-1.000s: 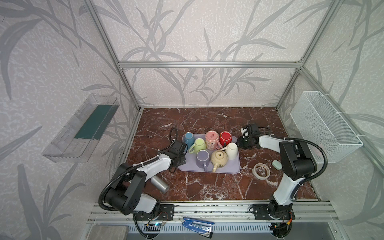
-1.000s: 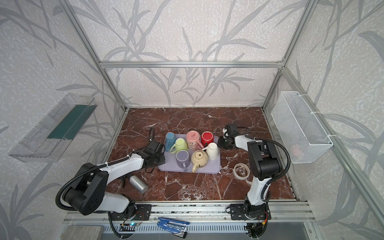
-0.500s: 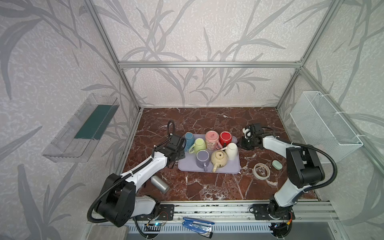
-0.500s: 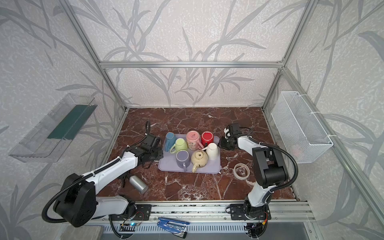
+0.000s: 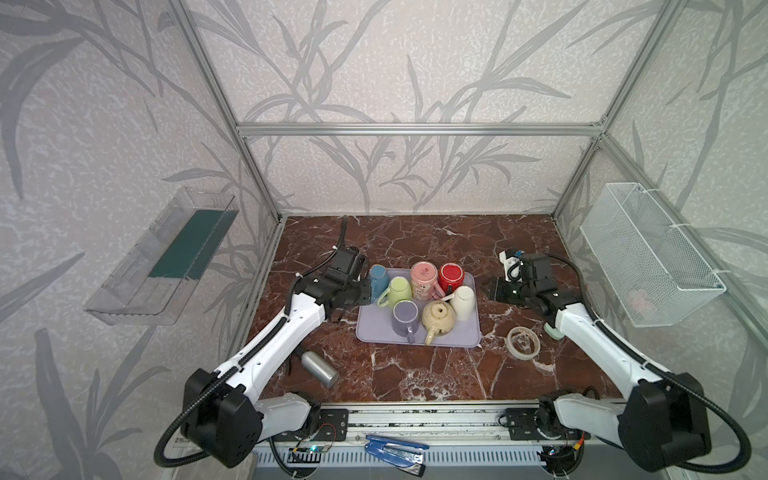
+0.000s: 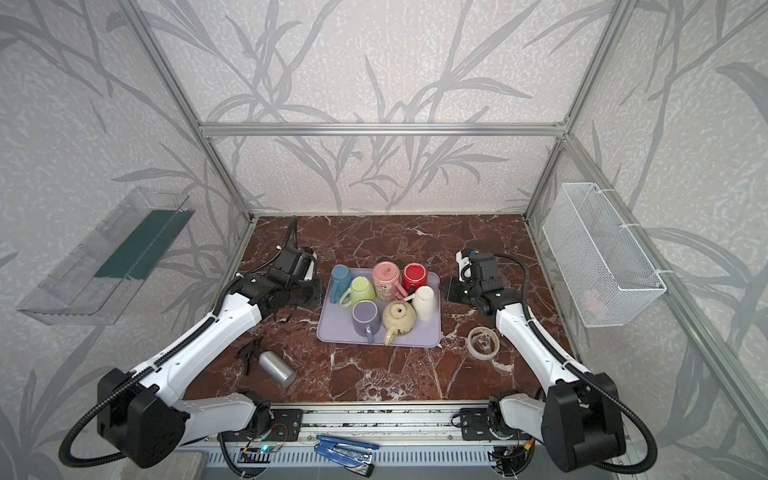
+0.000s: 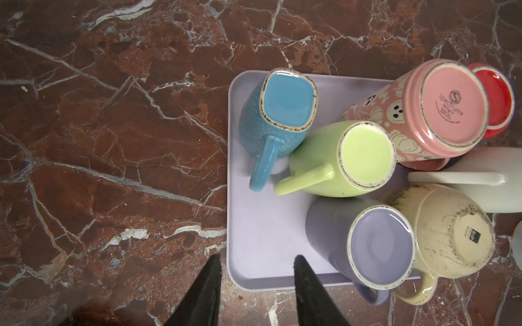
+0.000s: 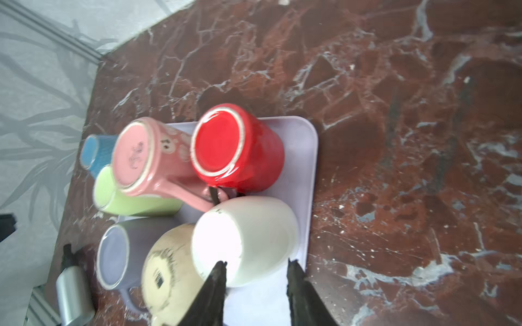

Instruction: Turn the mug right side up

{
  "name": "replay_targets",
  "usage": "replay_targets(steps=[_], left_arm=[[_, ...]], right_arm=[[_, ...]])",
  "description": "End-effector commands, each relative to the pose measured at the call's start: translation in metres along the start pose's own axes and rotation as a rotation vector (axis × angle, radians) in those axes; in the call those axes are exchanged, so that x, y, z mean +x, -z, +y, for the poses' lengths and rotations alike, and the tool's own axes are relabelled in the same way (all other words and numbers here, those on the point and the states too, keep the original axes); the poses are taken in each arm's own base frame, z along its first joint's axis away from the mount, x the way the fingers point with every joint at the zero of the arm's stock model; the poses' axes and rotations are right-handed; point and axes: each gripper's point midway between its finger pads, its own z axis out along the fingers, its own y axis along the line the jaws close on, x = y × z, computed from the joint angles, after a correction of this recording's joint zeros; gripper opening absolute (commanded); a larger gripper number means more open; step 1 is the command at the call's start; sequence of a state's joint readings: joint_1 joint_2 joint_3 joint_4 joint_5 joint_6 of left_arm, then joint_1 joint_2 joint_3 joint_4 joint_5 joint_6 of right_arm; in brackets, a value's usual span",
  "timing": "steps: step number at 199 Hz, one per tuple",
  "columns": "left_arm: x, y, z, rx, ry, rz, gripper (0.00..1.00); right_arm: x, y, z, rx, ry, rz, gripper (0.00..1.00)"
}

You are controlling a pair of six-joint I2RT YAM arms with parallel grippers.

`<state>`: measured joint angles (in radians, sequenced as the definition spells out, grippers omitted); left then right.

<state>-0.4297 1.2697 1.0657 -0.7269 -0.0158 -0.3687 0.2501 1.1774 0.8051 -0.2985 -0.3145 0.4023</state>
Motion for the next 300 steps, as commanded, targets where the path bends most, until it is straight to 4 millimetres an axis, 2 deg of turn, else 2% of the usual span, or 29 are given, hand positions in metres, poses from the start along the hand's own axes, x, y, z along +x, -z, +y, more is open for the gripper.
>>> replay_targets(steps=[1,27,79,132,172,232,300], left_arm=[[0.02,-0.007,0.003,-0.017,-0.088,0.105,0.45],[0.02,-0.018,0.007,-0.055,-0.126,0.134,0.5],[0.009,-0.035,0.005,-0.089,-0.126,0.154,0.53],[-0.001,-0.061,0.0,-0.131,-0.113,0.167,0.53],[-0.012,-0.064,0.003,-0.172,-0.125,0.167,0.52],[-0.027,-0.074,-0.011,-0.143,-0.099,0.18,0.49],[-0.02,-0.093,-0.009,-0.171,-0.073,0.227,0.44]], right_arm=[[0.013,0.01,0.021,-0.039,0.075,0.012,0.41],[0.023,0.016,0.04,-0.077,0.135,0.018,0.45],[0.036,0.012,0.058,-0.126,0.183,0.015,0.47],[0.038,0.01,0.061,-0.137,0.171,-0.015,0.47],[0.039,0.013,0.064,-0.145,0.168,-0.028,0.47],[0.037,0.027,0.07,-0.173,0.165,-0.065,0.47],[0.04,0.03,0.076,-0.217,0.15,-0.069,0.46]])
